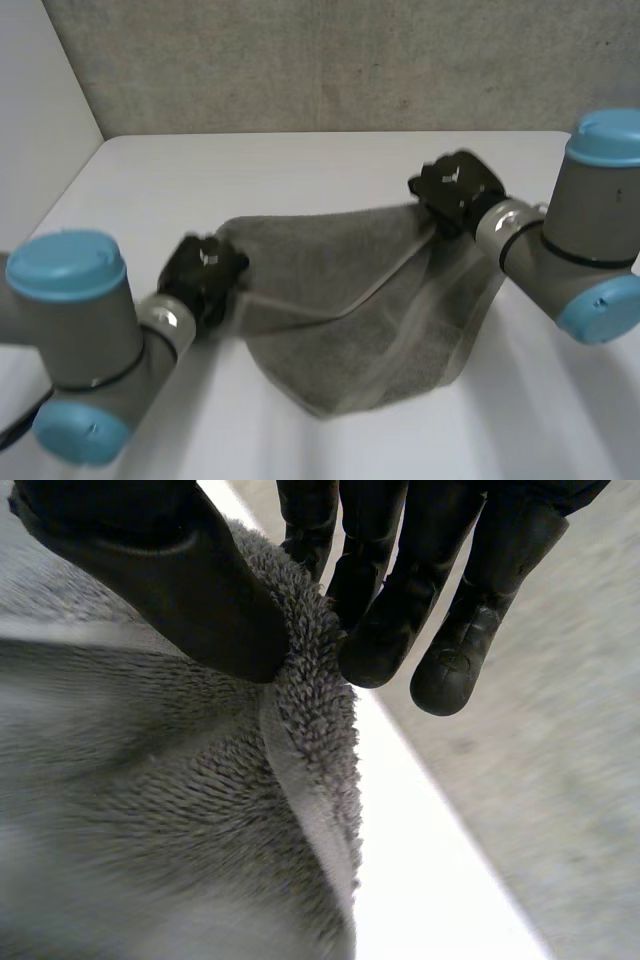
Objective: Fold the towel.
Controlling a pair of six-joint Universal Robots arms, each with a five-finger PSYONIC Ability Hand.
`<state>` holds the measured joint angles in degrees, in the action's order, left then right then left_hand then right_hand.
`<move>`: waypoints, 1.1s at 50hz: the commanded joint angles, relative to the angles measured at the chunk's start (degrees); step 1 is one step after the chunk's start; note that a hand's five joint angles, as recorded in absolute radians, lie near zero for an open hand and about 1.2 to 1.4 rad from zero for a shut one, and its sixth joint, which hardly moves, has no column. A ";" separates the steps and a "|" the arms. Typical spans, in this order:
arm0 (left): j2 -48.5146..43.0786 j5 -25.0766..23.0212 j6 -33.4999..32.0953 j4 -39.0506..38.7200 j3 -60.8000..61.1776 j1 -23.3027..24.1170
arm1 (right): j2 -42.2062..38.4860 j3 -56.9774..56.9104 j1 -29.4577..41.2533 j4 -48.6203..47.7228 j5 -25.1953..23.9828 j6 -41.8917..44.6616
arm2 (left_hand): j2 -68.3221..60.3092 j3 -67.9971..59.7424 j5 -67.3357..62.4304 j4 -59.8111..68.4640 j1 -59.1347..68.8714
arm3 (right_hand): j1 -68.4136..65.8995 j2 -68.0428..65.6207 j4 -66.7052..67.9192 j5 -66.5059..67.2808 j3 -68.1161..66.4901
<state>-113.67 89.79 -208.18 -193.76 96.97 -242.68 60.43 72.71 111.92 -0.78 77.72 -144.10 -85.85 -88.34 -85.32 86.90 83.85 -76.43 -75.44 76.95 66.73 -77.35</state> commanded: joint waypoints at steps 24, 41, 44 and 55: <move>-1.56 2.06 0.14 -27.55 -24.41 -4.03 | 0.75 -6.00 0.84 -25.68 3.23 8.84 | 5.85 8.34 15.32 -6.90 -3.85 | -3.57 -4.56 3.05 3.27 -2.65; -1.47 1.00 -0.21 -27.19 1.55 -10.44 | -4.25 6.91 3.65 -9.77 3.66 7.78 | 5.85 8.34 15.32 -6.90 -3.85 | -3.57 -4.56 3.05 3.27 -2.65; -1.38 1.00 -0.21 -26.05 3.40 -10.80 | -6.19 7.18 3.57 -8.72 3.93 7.43 | 5.85 8.34 15.32 -6.90 -3.85 | -3.57 -4.56 3.05 3.27 -2.65; 2.04 1.00 0.32 -23.94 5.59 -12.20 | -7.08 8.24 2.69 -8.45 5.34 -0.13 | 5.85 8.34 15.32 -6.90 -3.85 | 22.61 21.62 -23.13 -22.92 23.53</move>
<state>-113.14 90.81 -208.10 -218.00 102.12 -254.08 53.37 80.54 115.09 -9.23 82.14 -140.11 -86.60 -88.75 -85.33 86.90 84.16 -66.29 -65.38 65.84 56.45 -65.86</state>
